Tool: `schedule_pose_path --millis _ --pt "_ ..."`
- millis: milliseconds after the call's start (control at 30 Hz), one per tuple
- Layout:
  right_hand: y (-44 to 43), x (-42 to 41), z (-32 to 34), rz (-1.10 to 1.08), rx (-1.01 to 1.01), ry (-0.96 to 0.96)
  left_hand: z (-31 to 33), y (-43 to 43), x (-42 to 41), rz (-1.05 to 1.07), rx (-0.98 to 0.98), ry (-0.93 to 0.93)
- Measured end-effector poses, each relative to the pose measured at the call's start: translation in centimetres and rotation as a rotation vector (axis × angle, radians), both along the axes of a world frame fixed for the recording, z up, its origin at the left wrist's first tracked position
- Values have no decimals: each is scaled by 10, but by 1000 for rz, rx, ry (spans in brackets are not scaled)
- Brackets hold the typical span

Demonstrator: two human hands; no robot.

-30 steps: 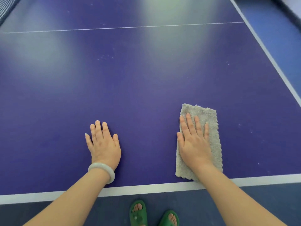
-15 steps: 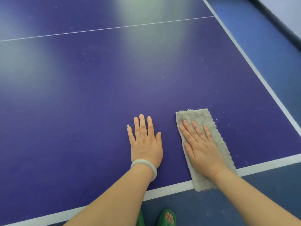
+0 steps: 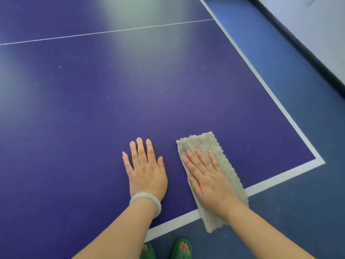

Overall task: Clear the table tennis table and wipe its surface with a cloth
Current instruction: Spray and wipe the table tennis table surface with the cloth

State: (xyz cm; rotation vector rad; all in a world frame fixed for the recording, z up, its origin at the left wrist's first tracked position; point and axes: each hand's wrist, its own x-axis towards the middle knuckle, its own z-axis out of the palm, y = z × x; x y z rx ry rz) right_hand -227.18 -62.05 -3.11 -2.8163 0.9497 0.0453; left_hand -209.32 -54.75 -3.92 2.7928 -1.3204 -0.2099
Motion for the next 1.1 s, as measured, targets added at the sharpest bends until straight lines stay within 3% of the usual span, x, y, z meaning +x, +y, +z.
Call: schedule_pose_path --millis 67,200,267,433,667,833,967,1100 --pt "-28 -26 -1 -71 -10 16 2 0 -1 2 17 15" --pt "-87 -27 -1 -563 28 36 4 1 -1 -4 24 7" --pt "-80 -8 -2 -649 3 40 3 0 -2 0 22 11" --pt "-9 15 -5 -305 10 5 3 0 -1 1 32 12" --pt "-19 15 -8 -266 24 -31 5 -1 -4 24 31 7" --pt "-25 13 -13 -223 29 -53 9 -38 -36 -88 -125 32" --pt "-39 -15 -12 -82 49 -61 17 -93 -77 125 -109 162" --pt "-72 -71 -6 11 32 -33 6 -111 -96 260 -23 74"
